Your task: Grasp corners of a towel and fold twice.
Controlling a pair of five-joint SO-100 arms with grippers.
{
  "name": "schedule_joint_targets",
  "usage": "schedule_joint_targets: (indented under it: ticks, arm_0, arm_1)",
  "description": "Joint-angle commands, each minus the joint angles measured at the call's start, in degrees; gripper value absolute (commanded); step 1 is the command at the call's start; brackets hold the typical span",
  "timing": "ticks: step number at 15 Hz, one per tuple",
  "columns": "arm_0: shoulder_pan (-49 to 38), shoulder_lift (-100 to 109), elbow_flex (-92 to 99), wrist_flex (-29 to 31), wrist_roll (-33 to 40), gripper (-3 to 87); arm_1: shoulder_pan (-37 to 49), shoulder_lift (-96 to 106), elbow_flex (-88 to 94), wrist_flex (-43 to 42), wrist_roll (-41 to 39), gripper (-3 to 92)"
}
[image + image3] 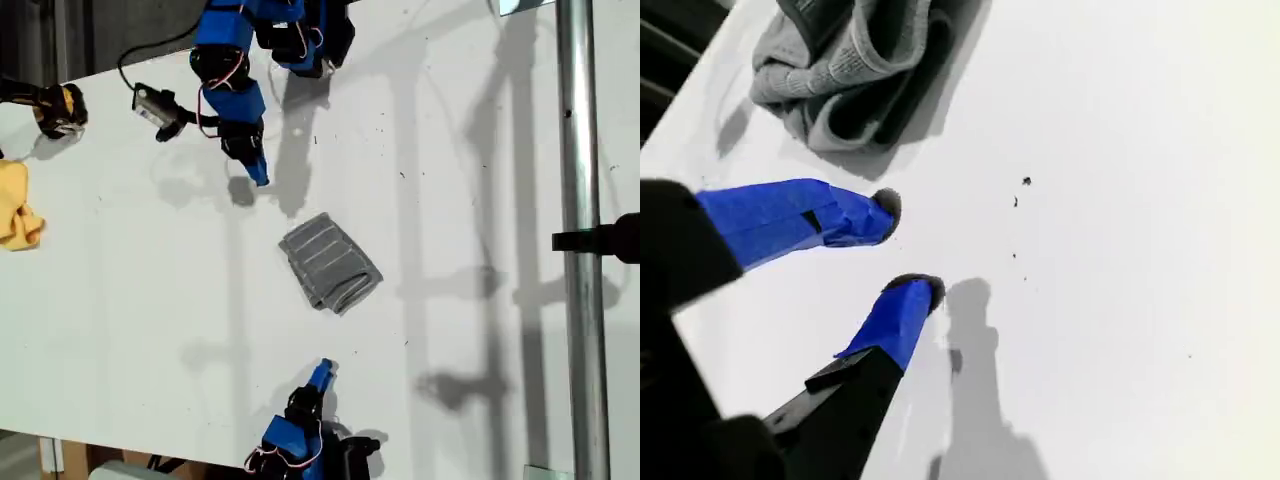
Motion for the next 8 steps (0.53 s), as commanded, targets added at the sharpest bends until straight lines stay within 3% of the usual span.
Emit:
schedule_joint_targets:
  ticks: [1,4,6,7,8]
  arm_0:
    - [-0.09,0.44,1.23,-0.79,-1.76,12.5]
    - [-1.49,0.44,1.32,0.88,-5.45,12.4]
    - [-2.37,0.44,1.32,0.97,6.24,12.4]
    - [-1.41,0.44,1.32,0.97,12.74,12.3]
    - [0.09,0.44,1.32,0.97,22.15,12.2]
  arm_1:
    - [-3.60,31.64,21.97,2.99,7.91,1.6]
    - [-5.71,49.22,31.64,19.34,14.33,1.6]
    - [-8.70,48.78,35.16,23.73,18.98,2.3]
    - [-11.60,48.78,36.65,23.38,18.90,10.8]
    - [-13.36,48.78,36.21,23.64,18.19,11.7]
